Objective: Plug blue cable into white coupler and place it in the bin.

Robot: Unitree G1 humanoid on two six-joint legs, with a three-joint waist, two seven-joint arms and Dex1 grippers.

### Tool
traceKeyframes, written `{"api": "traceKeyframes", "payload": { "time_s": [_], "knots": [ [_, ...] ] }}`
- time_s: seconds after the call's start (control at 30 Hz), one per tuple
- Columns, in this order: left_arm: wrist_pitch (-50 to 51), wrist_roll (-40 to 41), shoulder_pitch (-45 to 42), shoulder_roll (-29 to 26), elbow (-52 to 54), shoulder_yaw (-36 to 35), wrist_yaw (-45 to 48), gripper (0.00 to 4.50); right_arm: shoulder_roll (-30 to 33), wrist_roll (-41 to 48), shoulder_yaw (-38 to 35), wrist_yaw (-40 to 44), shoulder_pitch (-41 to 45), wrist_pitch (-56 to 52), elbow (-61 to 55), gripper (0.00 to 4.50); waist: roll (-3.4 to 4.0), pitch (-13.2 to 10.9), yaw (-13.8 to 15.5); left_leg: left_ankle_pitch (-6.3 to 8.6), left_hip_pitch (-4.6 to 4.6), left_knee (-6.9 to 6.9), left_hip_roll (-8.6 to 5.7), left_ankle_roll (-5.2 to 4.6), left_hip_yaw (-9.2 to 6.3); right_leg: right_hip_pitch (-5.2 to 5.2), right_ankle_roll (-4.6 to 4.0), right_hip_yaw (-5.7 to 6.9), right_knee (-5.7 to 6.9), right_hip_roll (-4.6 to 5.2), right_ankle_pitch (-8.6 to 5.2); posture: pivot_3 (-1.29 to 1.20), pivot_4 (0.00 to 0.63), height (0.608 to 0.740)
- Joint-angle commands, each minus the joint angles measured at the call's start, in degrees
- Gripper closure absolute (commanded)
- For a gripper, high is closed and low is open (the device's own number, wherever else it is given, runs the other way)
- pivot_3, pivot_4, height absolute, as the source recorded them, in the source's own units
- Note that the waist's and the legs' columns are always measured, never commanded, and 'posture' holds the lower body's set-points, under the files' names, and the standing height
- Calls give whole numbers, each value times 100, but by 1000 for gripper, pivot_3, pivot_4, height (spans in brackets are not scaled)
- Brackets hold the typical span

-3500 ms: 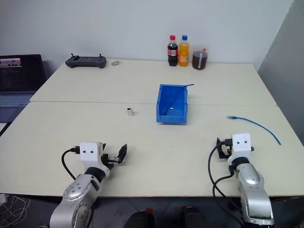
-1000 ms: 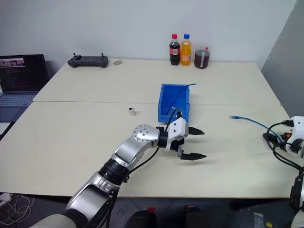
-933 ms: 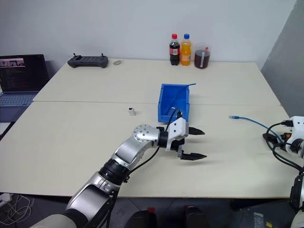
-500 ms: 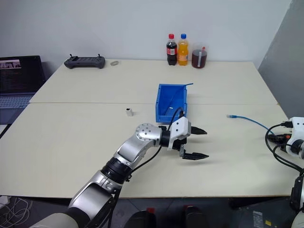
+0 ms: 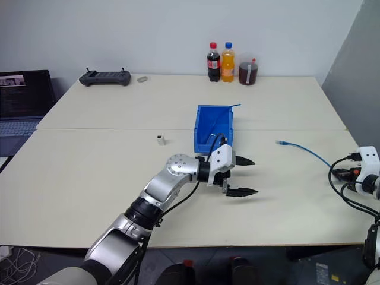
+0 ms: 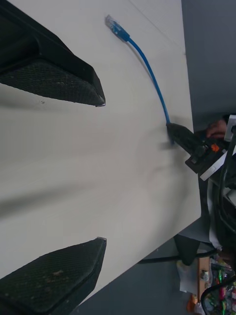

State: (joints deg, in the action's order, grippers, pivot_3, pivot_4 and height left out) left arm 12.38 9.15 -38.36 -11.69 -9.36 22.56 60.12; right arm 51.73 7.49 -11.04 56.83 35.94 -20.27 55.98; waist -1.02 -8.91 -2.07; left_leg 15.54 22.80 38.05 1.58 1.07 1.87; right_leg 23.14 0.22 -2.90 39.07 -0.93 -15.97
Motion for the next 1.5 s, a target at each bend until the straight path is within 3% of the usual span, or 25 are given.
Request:
{"api": "traceKeyframes", "payload": {
  "time_s": [0.03,0.2,0.37,0.43,0.57,0.73,0.87,1.07,1.33,1.5],
  "knots": [
    [208,221,335,-324,869,-281,-1,0,234,507,-189,435,-219,-700,-1660,4475,21,2,3,-1,1,0,-1,1,1,0,0,-1,2,1,0,0,150,740],
    [757,575,1030,-924,2061,-814,-206,0,531,1540,-681,857,-845,-2137,-3956,4475,36,-1,44,0,7,2,-1,0,-10,3,1,11,2,5,0,0,150,740],
    [1541,1021,2136,-1510,3527,-1454,-685,0,710,2440,-896,1079,-1269,-3226,-5268,4475,24,-6,51,2,11,2,0,-2,-21,-1,2,23,-6,9,-1,0,150,740],
    [1764,1126,2607,-1641,3997,-1698,-956,0,602,2692,-814,1031,-1290,-3476,-5597,4475,21,-9,49,2,10,5,-2,-2,-20,-2,2,22,-4,12,-1,0,150,740],
    [2027,1202,3766,-1607,4933,-2209,-1710,0,-339,2808,-348,249,-1012,-3659,-6063,4475,1,-13,9,2,4,6,7,-3,-19,-3,6,21,-2,8,-3,0,150,740],
    [1987,1024,5654,-1313,5961,-2642,-2610,0,-2020,2521,544,-947,-606,-3489,-6123,4475,-8,-12,-45,1,4,0,12,-1,-20,5,14,18,3,2,-9,0,150,740],
    [1631,726,6643,-1093,6139,-2792,-3081,0,-2583,2225,993,-1282,-427,-3259,-5777,4475,-8,-15,61,2,11,1,5,-2,-20,8,1,21,-3,12,-1,0,150,740],
    [989,184,7320,-582,5949,-2561,-3788,0,-2678,1964,1770,-825,-597,-2939,-5345,4475,-27,-7,93,4,10,7,-4,-6,-15,1,1,23,-11,21,-1,0,150,740],
    [816,-31,7254,-382,5872,-2212,-4119,0,-2718,1654,2192,-723,-711,-2657,-5104,4475,-26,-9,9,4,6,0,9,-6,-14,6,-1,22,-7,8,-3,0,150,740],
    [828,-27,7420,-381,5989,-2169,-4185,0,-2785,1618,2223,-736,-844,-2588,-5114,3584,-28,-8,7,4,7,-1,8,-6,-12,6,0,20,-8,7,-3,0,150,740]
  ]
}}
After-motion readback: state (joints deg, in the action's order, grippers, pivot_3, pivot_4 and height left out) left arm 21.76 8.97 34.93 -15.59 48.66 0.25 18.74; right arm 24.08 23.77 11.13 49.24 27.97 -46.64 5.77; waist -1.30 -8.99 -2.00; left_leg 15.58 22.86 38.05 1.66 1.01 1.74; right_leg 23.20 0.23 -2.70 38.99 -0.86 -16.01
